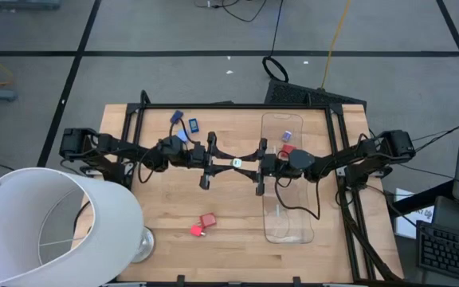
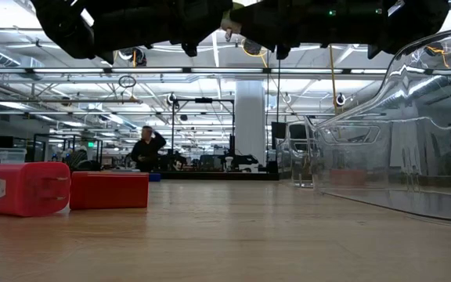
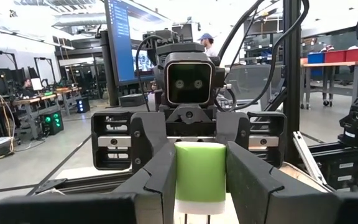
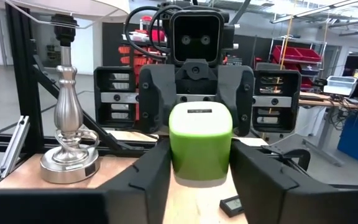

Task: Pick & Place Office items
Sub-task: Put the green charger adapter into the top transparent bin, then put the light blue charger adapter into the top transparent bin

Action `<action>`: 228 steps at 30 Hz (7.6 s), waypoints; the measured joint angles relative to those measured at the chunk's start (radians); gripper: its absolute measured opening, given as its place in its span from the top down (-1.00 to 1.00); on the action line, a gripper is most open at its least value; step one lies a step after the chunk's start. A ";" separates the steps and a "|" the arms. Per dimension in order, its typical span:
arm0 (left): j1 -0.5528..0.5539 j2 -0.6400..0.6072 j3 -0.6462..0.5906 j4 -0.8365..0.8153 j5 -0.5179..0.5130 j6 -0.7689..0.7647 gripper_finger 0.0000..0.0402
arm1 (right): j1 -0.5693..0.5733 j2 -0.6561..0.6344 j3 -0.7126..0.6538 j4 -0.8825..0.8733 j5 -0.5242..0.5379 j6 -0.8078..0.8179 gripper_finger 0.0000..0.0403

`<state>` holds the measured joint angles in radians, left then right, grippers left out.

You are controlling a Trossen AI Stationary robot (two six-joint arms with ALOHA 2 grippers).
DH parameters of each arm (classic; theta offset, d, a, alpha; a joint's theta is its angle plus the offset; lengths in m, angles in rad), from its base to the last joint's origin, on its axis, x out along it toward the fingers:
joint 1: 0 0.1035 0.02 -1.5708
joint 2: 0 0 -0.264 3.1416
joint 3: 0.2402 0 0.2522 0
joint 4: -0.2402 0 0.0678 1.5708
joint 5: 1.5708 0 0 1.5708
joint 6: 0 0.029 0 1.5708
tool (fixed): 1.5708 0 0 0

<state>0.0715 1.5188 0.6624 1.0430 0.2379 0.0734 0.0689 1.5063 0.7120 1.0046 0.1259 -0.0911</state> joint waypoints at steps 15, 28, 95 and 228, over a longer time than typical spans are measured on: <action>-0.003 0.000 -0.001 -0.001 -0.042 -0.030 0.34 | -0.002 -0.001 0.000 -0.013 0.003 0.003 0.42; -0.047 -0.047 0.000 -0.092 -0.195 -0.044 -0.95 | -0.004 -0.007 -0.001 -0.059 0.007 0.016 0.42; 0.126 -1.120 -0.393 -1.101 -0.188 -0.070 -0.75 | -0.308 -0.509 -0.300 -0.919 0.240 0.524 0.41; 0.125 -0.841 -0.392 -0.975 -0.254 -0.322 -0.75 | -0.178 -0.430 -0.299 -0.275 -0.364 0.258 0.29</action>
<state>0.1967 0.6779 0.2705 0.0676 -0.0165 -0.2486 -0.1089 1.0763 0.4126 0.7292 -0.2379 0.1669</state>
